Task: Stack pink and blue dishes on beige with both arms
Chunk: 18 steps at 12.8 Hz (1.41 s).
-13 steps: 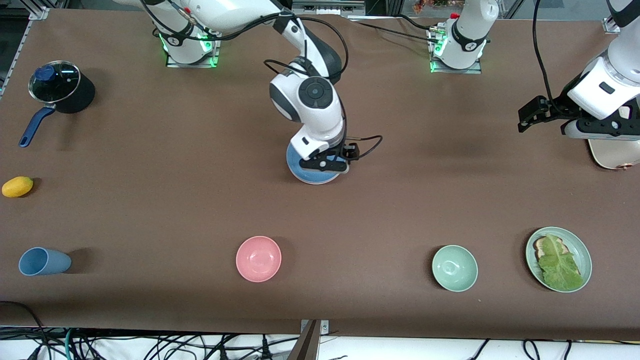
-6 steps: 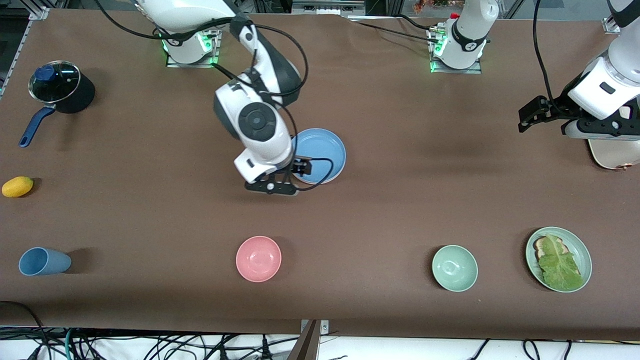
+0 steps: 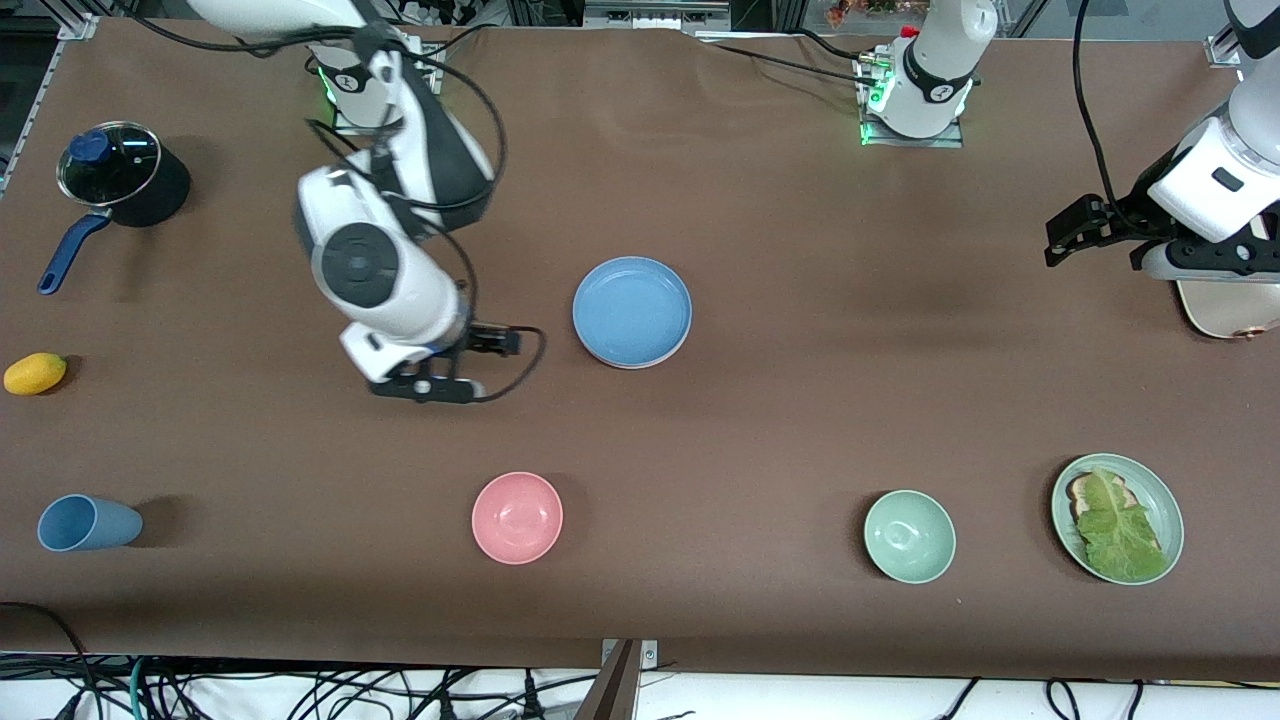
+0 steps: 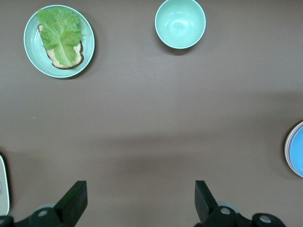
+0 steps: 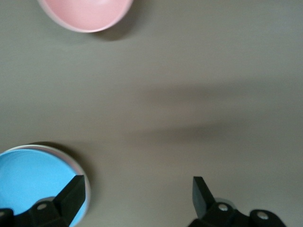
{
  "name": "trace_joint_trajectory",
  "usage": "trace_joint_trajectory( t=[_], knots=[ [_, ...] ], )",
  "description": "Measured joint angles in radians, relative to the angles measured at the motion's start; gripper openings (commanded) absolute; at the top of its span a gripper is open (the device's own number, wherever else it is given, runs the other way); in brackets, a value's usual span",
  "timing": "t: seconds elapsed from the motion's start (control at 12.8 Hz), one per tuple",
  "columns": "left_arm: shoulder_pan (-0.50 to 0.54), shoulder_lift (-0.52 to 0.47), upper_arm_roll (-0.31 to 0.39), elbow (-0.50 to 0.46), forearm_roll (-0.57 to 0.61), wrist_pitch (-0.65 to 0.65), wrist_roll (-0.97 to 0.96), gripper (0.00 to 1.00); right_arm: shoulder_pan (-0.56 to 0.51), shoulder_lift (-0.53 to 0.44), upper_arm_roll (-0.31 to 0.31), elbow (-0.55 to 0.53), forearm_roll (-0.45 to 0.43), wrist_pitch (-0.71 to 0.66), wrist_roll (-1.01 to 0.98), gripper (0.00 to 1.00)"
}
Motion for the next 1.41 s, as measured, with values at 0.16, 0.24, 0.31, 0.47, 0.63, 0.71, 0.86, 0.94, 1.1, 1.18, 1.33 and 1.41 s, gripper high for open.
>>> trace_joint_trajectory(
  t=[0.16,0.24,0.31,0.47,0.63,0.71,0.86,0.94,1.1,1.18,1.33,1.41],
  knots=[
    [0.001,0.0,0.0,0.0,0.0,0.0,0.0,1.0,-0.102,-0.109,-0.002,-0.095,0.0,-0.005,-0.082,1.0],
    [0.001,0.001,0.0,0.0,0.0,0.0,0.0,1.0,-0.148,-0.167,-0.004,-0.136,0.0,-0.012,-0.114,1.0],
    [0.001,0.001,0.0,0.0,0.0,0.0,0.0,1.0,-0.179,-0.218,-0.013,-0.168,0.0,-0.034,-0.128,1.0],
    [0.001,0.001,0.0,0.001,0.0,0.0,0.001,1.0,-0.196,-0.307,-0.073,-0.196,0.0,-0.125,-0.171,1.0],
    [0.001,0.001,-0.001,0.001,0.0,0.0,0.001,1.0,-0.201,-0.366,-0.134,-0.196,0.0,-0.192,-0.266,1.0],
    [0.002,0.001,-0.001,0.001,0.0,0.0,0.001,1.0,-0.206,-0.387,-0.161,-0.191,0.0,-0.224,-0.31,1.0],
    [0.002,0.001,-0.001,0.001,0.0,-0.005,0.001,1.0,-0.224,-0.406,-0.185,-0.145,0.0,-0.299,-0.356,1.0],
    [0.002,0.001,-0.001,0.001,0.0,-0.006,0.001,1.0,-0.23,-0.409,-0.186,-0.108,-0.006,-0.334,-0.358,1.0],
    [0.002,0.001,-0.001,0.001,0.0,-0.007,0.001,1.0,-0.235,-0.411,-0.186,-0.045,-0.037,-0.36,-0.358,1.0],
    [0.002,0.001,-0.001,0.001,0.0,-0.007,0.001,1.0,-0.235,-0.411,-0.185,-0.034,-0.04,-0.361,-0.358,1.0],
    [0.002,0.001,-0.001,0.001,0.0,-0.007,0.001,1.0,-0.236,-0.408,-0.173,-0.033,-0.04,-0.361,-0.358,1.0],
    [0.002,0.001,-0.001,0.001,0.0,-0.007,0.001,1.0,-0.236,-0.406,-0.163,-0.033,-0.04,-0.361,-0.357,1.0]
  ],
)
